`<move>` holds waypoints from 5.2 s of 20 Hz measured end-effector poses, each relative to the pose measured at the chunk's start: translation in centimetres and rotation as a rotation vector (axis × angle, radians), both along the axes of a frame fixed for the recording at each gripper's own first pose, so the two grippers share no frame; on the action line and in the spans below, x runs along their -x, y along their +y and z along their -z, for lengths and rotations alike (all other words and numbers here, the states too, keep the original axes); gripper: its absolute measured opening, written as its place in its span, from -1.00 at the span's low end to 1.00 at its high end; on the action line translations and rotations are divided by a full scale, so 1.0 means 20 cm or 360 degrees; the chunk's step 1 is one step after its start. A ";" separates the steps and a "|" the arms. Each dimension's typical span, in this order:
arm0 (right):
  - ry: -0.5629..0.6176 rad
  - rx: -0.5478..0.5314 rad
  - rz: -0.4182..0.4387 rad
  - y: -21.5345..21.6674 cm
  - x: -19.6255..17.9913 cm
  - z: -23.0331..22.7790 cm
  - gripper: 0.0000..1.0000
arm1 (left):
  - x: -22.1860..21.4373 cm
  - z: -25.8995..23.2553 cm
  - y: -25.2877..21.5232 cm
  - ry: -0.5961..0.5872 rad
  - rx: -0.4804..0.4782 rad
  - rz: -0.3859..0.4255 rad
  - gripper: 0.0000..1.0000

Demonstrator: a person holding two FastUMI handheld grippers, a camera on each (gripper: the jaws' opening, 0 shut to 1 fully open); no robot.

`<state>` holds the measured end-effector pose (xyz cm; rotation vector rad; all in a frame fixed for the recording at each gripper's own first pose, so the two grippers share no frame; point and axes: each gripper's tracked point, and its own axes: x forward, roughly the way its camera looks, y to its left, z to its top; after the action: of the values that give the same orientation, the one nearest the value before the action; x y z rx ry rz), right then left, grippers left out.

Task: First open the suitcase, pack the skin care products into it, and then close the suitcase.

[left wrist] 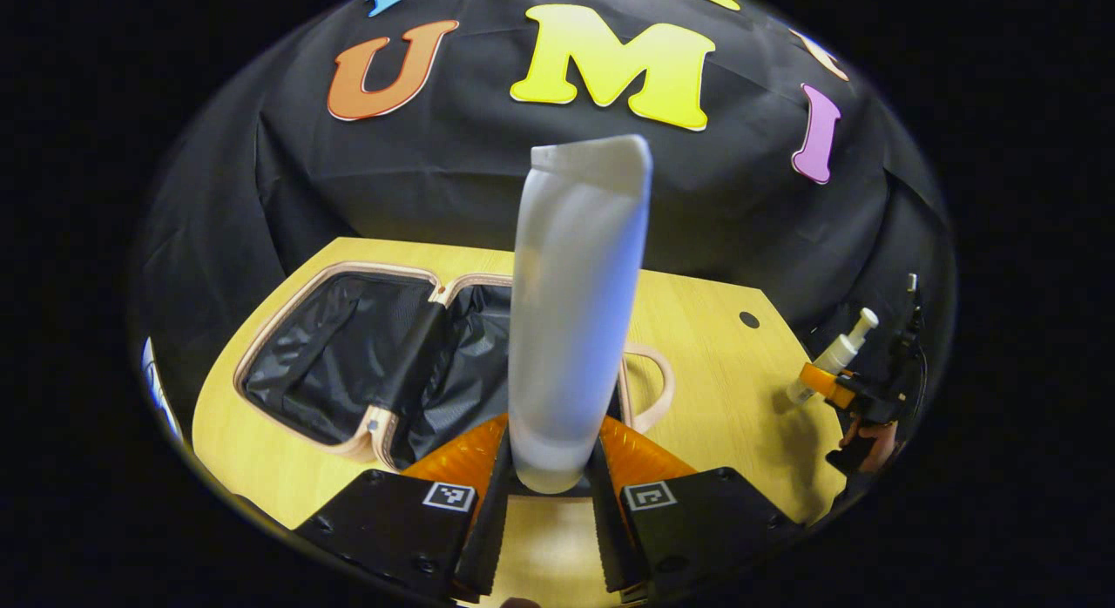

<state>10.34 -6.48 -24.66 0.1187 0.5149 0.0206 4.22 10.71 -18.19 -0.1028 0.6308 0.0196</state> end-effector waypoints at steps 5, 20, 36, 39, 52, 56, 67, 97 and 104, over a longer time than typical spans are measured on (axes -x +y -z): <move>0.0026 -0.0138 -0.0115 0.18 0.22 -0.32 -0.08 | -0.13 0.00 0.17 0.0058 0.0123 0.0225 0.02; -0.0003 -0.0307 -0.0171 0.51 0.66 -0.87 -0.09 | -0.10 0.64 0.31 0.1173 0.0452 0.0311 -0.14; 0.0125 -0.0221 -0.0539 0.97 0.63 -0.84 -0.08 | -0.03 0.41 0.32 0.1047 0.0272 0.0276 0.72; 0.0166 -0.0219 -0.0670 1.16 0.54 -0.81 -0.08 | 0.03 0.19 0.40 0.0708 0.0311 0.0203 0.82; 0.0989 -0.0261 -0.0842 1.98 0.11 -0.02 -0.08 | 0.90 0.12 0.76 0.0287 0.0391 -0.0254 0.93; 0.1278 -0.0156 -0.0633 2.02 0.09 0.22 -0.08 | 1.03 0.04 0.92 0.0195 0.0452 -0.0380 0.94; 0.1536 -0.0058 -0.0139 1.92 0.05 0.51 -0.06 | 1.06 -0.05 1.13 0.0094 0.0362 -0.0468 0.94; -0.0608 0.0287 -0.0096 1.31 0.36 -1.47 0.41 | -0.13 0.31 2.06 -0.0119 0.1016 -0.0585 0.72; -0.0580 0.0284 -0.0187 1.42 0.39 -1.42 0.46 | -0.25 0.34 2.09 -0.0188 0.1278 -0.0708 0.42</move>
<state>2.52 21.91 3.69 -0.0901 0.1577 0.1090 9.25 52.47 -24.99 -1.0128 0.4560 0.1883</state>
